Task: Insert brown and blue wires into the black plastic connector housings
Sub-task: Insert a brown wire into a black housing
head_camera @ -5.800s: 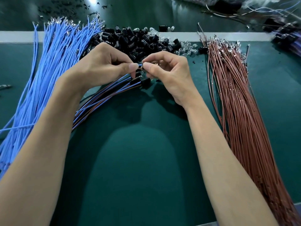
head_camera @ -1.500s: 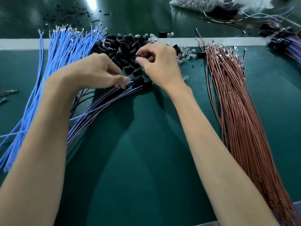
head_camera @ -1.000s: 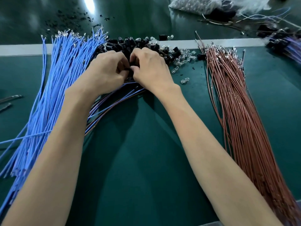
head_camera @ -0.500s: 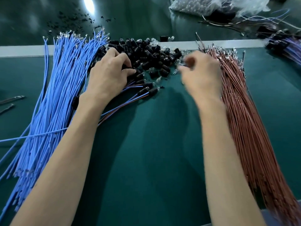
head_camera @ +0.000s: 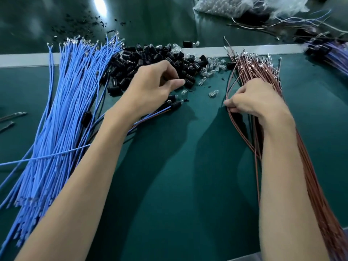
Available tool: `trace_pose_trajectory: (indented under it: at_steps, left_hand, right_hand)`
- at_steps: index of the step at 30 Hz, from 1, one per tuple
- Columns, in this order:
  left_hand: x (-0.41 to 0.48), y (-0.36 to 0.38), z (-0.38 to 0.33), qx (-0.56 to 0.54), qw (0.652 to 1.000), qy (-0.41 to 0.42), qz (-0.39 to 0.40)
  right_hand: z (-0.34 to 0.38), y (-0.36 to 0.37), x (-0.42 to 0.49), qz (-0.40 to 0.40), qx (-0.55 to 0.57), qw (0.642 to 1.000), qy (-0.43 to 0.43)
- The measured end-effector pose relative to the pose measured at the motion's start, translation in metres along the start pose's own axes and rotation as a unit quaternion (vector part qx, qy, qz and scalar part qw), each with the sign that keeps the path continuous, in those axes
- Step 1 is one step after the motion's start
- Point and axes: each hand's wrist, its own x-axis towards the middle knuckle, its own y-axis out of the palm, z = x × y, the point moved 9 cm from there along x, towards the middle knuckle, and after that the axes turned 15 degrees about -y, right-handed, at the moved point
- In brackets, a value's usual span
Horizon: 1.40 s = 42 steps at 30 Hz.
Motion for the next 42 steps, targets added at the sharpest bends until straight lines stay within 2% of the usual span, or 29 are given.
trace_pose_trajectory:
  at_steps: [2, 4, 5, 7, 10, 13, 16, 18, 21, 22, 23, 24, 26, 27, 30, 32, 35, 38, 42]
  left_hand:
    - [-0.005, 0.011, -0.006, -0.028, 0.997, -0.012, 0.068]
    - [-0.013, 0.024, -0.014, -0.066, 0.986, -0.02, 0.149]
    - [-0.019, 0.03, -0.02, -0.1, 0.976, -0.022, 0.193]
    - [-0.031, 0.041, -0.033, -0.163, 0.95, -0.011, 0.268]
    - [-0.045, 0.055, -0.048, -0.198, 0.916, 0.012, 0.347]
    - [-0.053, 0.056, -0.05, -0.195, 0.898, 0.023, 0.394]
    - [-0.045, 0.044, -0.037, -0.17, 0.909, 0.0, 0.38]
    - [-0.037, 0.036, -0.026, -0.16, 0.924, -0.021, 0.346]
    - [-0.029, 0.028, -0.015, -0.173, 0.935, -0.048, 0.307]
    - [-0.028, 0.027, -0.013, -0.179, 0.935, -0.054, 0.3]
    - [-0.027, 0.026, -0.01, -0.181, 0.936, -0.058, 0.297]
    - [-0.026, 0.025, -0.007, -0.18, 0.936, -0.063, 0.296]
    - [-0.024, 0.018, 0.002, -0.177, 0.937, -0.076, 0.293]
    - [-0.022, 0.012, 0.007, -0.178, 0.938, -0.079, 0.286]
    - [-0.013, -0.01, 0.023, -0.188, 0.948, -0.092, 0.24]
    - [-0.008, -0.02, 0.033, -0.18, 0.955, -0.104, 0.212]
    - [-0.008, -0.021, 0.04, -0.166, 0.955, -0.113, 0.218]
    - [-0.009, -0.021, 0.043, -0.138, 0.957, -0.113, 0.23]
    - [-0.008, -0.019, 0.04, -0.121, 0.964, -0.105, 0.211]
  right_hand:
    - [0.004, -0.004, 0.0, -0.026, 0.035, 0.999, -0.025]
    - [0.013, -0.017, -0.003, -0.117, 0.112, 0.985, -0.064]
    - [0.019, -0.025, -0.005, -0.172, 0.181, 0.965, -0.084]
    - [0.028, -0.039, -0.008, -0.255, 0.348, 0.895, -0.115]
    - [0.049, -0.043, -0.003, -0.272, 0.542, 0.781, -0.151]
    - [0.062, -0.035, 0.006, -0.271, 0.61, 0.731, -0.145]
    - [0.066, -0.024, 0.015, -0.288, 0.641, 0.699, -0.13]
    - [0.077, -0.008, 0.021, -0.225, 0.649, 0.71, -0.153]
    - [0.107, 0.038, 0.018, -0.014, 0.571, 0.789, -0.227]
    - [0.115, 0.052, 0.014, 0.039, 0.547, 0.798, -0.252]
    - [0.12, 0.059, 0.011, 0.059, 0.53, 0.8, -0.274]
    - [0.121, 0.06, 0.01, 0.044, 0.515, 0.806, -0.289]
    - [0.116, 0.054, 0.014, -0.039, 0.483, 0.821, -0.302]
    - [0.111, 0.051, 0.017, -0.072, 0.494, 0.815, -0.294]
    - [0.098, 0.053, 0.022, -0.099, 0.593, 0.756, -0.261]
    - [0.095, 0.055, 0.022, -0.091, 0.626, 0.73, -0.258]
    - [0.098, 0.055, 0.019, -0.07, 0.651, 0.702, -0.281]
    - [0.099, 0.054, 0.016, -0.064, 0.641, 0.704, -0.299]
    - [0.103, 0.05, 0.01, -0.084, 0.591, 0.733, -0.327]
